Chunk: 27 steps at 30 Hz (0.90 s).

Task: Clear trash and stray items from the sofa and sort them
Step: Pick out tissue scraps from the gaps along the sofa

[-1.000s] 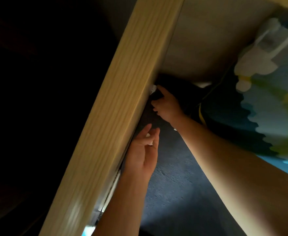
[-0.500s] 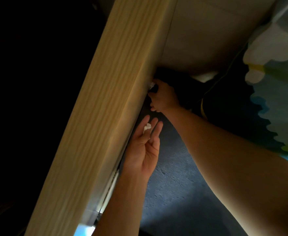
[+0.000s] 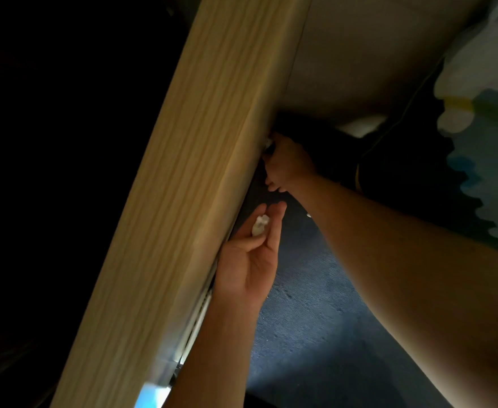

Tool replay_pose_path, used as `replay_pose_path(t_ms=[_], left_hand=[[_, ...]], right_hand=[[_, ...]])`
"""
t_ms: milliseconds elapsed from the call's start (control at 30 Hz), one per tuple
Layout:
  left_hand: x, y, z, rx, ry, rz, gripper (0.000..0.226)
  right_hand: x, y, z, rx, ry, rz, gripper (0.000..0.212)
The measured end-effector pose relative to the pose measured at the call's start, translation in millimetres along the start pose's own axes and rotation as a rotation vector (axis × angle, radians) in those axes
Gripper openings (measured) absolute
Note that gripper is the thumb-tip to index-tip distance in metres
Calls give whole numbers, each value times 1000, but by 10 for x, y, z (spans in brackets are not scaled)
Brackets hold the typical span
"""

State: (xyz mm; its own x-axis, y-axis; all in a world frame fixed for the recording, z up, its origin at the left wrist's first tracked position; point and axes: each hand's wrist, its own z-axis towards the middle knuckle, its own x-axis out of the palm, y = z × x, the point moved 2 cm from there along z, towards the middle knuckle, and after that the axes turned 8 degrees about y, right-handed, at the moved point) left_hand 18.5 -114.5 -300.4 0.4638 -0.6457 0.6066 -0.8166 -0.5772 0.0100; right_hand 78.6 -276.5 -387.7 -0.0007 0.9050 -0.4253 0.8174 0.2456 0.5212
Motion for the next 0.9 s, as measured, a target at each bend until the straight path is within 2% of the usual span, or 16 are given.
replay_pose_path(t_ms=[167,400,533,700,900], left_hand=[[-22,-10,11,-7,-18,39,33],[-69,-35,12,4,-15,146,34],[-103,-27,7,-7,-19,191,37],[-100,-9,15,20,-33,196,35],[-72,84,-18,-16,0,326,23]], right_hand=[[-35,26,36,22,-34,-2,21],[-6,27,34,-3,-111,-72,35],[58,-53,-5,-49,-143,171,19],[80,-69,-356,-110,-239,653,24],[66,-139,-1215,-231,-203,716,6]])
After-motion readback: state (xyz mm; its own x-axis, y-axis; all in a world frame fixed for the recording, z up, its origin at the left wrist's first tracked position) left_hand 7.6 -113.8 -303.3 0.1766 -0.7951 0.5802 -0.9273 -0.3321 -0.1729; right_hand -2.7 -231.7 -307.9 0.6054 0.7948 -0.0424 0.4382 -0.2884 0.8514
